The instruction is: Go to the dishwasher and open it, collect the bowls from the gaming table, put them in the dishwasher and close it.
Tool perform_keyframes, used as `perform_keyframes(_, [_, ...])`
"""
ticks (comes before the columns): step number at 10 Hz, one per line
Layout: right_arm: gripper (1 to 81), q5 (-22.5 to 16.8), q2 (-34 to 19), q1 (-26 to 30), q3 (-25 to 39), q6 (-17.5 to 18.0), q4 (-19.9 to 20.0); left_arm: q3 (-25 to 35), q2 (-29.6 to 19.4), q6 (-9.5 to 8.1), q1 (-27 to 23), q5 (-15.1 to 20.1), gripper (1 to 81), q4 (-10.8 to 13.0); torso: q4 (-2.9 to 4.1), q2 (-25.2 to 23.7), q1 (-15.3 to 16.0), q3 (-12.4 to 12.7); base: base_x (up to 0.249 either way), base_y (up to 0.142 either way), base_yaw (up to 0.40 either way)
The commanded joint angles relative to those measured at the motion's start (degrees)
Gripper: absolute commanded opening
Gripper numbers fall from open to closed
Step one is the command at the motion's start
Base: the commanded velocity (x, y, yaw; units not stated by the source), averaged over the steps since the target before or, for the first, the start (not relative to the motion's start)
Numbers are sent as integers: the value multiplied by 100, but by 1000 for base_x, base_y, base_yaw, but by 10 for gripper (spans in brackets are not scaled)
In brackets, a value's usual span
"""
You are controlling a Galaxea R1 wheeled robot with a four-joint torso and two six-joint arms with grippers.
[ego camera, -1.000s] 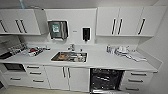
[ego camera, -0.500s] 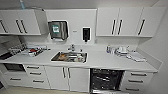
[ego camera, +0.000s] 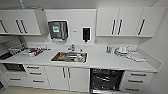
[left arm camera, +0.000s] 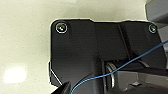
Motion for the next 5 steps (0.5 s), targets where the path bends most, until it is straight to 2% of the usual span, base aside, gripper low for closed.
perform_keyframes(1, [811, -312, 8, 210, 73, -59, -232, -27, -40, 2, -224, 401, 811, -70, 0, 0, 0, 0, 0, 0, 88])
perform_keyframes(3, [811, -173, 35, 60, 30, -68, -180, -18, -41, 2, -198, 401, 811, -61, 0, 0, 0, 0, 0, 0, 139])
perform_keyframes(5, [811, 92, 52, -62, -76, -367, 31, 70, -67, 2, -189, 392, 811, -52, 0, 0, 2, 0, 0, 0, 195])
